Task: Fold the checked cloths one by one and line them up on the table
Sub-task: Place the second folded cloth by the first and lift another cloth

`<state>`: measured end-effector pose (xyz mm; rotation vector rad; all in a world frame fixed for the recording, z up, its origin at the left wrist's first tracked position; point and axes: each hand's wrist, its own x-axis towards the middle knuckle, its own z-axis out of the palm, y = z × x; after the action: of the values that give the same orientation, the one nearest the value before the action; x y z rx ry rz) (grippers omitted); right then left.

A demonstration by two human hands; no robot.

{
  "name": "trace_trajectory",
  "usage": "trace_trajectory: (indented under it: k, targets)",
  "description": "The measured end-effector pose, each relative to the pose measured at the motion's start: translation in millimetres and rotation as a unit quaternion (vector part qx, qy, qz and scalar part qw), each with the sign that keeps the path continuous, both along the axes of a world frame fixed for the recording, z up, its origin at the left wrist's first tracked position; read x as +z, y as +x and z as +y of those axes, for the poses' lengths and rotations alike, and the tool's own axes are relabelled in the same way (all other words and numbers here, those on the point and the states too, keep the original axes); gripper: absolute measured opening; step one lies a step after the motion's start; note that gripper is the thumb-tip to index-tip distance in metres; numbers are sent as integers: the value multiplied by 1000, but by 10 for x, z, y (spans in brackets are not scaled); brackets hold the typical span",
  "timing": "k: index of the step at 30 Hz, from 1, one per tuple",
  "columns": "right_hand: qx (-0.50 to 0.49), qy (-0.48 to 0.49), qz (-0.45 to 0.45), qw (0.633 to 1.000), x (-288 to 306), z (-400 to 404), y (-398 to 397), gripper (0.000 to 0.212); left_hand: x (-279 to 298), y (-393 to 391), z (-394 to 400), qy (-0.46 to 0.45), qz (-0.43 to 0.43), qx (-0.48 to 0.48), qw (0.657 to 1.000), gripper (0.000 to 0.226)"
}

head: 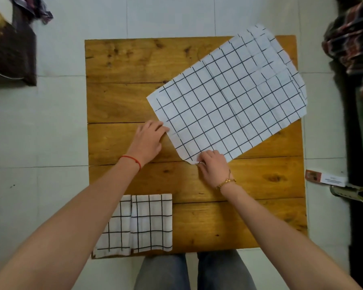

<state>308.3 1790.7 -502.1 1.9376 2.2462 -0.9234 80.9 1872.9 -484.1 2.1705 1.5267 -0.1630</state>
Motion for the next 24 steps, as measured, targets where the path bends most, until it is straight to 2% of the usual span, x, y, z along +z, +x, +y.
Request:
trace_trajectory:
  k: [5, 8, 10, 13, 17, 18, 21, 24]
  targets:
    - [-162, -2, 139, 977, 211, 134, 87, 5, 18, 51, -21, 18, -51, -49, 997, 47]
    - [-246, -16, 220, 944, 402, 200, 137, 2, 59, 131, -7, 27, -94, -53, 994, 32]
    - [-274, -17, 242, 930, 489, 222, 176, 4, 124, 189, 18, 40, -108, -60, 991, 17]
    - [-296, -12, 248, 922, 582, 238, 223, 9, 257, 289, 74, 41, -110, -68, 991, 12]
    - [-259, 9, 207, 943, 738, 246, 264, 36, 494, 425, 146, 35, -98, -58, 993, 16]
    - [-239, 27, 183, 953, 771, 251, 283, 36, 564, 456, 162, 32, -101, -56, 993, 15]
    - [-206, 96, 130, 965, 935, 289, 352, 18, 777, 519, 202, 30, -102, -63, 992, 14]
    - [-188, 120, 133, 966, 1184, 341, 441, 24, 1008, 544, 227, 49, -114, -72, 990, 12]
